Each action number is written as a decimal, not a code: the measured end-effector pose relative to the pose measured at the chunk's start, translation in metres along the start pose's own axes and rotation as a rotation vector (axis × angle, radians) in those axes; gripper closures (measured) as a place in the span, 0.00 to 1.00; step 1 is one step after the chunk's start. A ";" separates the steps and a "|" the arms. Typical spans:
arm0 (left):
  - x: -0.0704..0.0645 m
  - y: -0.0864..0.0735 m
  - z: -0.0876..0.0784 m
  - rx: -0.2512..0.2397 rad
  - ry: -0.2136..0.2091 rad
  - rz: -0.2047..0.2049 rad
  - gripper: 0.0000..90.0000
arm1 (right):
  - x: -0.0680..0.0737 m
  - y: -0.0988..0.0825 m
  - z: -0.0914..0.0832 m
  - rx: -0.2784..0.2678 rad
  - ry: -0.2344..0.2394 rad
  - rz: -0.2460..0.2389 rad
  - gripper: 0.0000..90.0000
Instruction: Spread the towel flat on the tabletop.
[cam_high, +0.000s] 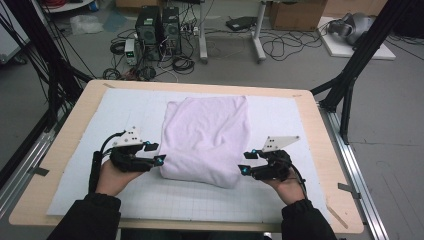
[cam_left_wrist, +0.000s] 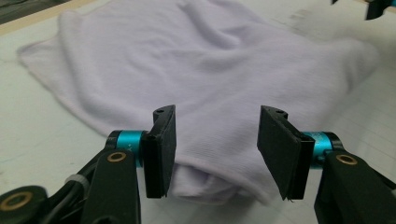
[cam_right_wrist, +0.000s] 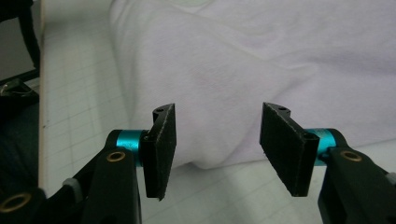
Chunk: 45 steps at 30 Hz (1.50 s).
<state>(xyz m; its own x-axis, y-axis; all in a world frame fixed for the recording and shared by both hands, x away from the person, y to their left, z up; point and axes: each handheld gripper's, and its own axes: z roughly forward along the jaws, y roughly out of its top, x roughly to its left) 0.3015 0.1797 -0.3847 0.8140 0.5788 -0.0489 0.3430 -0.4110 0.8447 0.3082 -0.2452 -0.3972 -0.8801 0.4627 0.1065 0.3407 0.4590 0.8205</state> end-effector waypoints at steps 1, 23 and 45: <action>-0.004 -0.001 0.001 0.006 -0.014 0.009 0.50 | 0.003 -0.002 0.002 0.012 0.007 0.002 0.49; -0.019 -0.018 0.026 0.110 -0.031 0.068 0.94 | 0.022 0.005 0.041 0.129 0.116 -0.087 0.90; 0.051 0.024 0.052 0.095 0.151 -0.081 0.62 | -0.063 0.044 0.055 0.025 -0.090 0.115 0.67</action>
<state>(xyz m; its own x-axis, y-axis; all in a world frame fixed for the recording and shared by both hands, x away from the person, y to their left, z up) 0.3750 0.1630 -0.3946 0.7050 0.7086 -0.0283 0.4532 -0.4195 0.7866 0.3968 -0.2132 -0.3989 -0.8018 0.5791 0.1471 0.4464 0.4170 0.7917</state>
